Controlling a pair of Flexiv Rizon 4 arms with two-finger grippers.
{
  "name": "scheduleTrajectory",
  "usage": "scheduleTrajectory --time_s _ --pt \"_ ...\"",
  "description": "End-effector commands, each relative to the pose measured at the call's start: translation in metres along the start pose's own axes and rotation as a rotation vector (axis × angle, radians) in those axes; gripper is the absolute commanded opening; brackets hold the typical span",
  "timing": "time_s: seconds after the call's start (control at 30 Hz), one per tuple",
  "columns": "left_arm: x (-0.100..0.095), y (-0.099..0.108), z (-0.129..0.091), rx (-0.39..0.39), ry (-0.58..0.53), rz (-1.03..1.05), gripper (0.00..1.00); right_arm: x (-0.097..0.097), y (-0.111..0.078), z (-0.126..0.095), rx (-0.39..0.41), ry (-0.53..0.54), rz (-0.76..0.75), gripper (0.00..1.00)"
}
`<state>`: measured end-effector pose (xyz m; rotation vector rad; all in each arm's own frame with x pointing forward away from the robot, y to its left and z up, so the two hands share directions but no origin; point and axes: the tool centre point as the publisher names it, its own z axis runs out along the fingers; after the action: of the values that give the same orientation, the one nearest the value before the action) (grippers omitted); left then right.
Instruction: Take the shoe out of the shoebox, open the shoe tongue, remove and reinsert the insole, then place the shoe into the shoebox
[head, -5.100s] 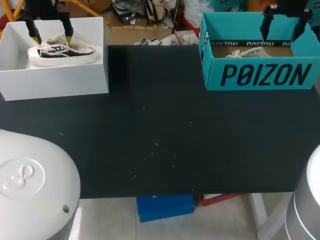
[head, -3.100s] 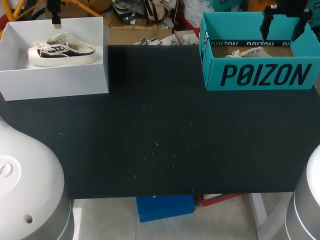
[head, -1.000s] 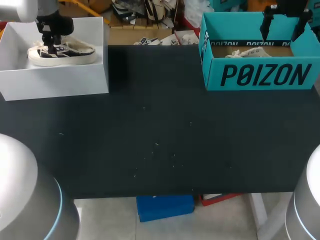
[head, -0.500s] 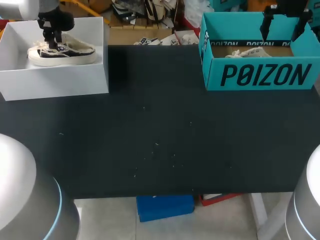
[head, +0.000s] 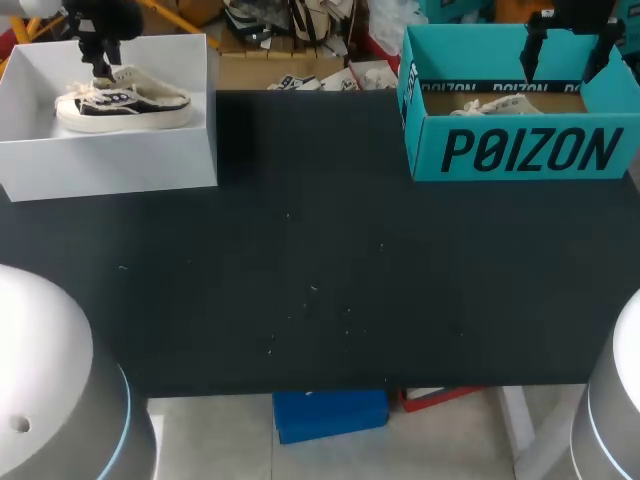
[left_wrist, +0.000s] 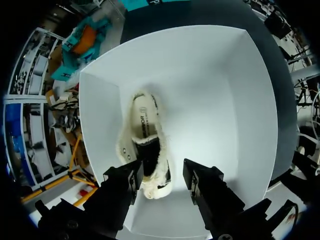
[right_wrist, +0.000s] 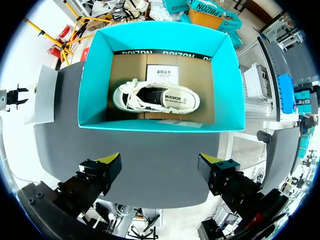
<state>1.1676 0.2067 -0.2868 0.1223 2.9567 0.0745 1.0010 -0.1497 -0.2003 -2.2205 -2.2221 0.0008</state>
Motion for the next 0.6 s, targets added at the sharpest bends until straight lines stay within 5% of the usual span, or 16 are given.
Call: scheduleTrajectory --time_s 0.03,0.3,0.6 --pt "0.038 -0.004 -0.025 -0.01 -0.04 0.001 0.53 0.0 0.0 0.0 0.0 0.0 0.0 1.0" --pt "0.064 -0.009 -0.028 -0.009 -0.012 0.007 0.51 0.0 0.0 0.0 0.0 0.0 0.0 1.0" --pt "0.063 -0.01 -0.027 -0.008 -0.014 0.012 0.49 0.0 0.0 0.0 0.0 0.0 0.0 1.0"
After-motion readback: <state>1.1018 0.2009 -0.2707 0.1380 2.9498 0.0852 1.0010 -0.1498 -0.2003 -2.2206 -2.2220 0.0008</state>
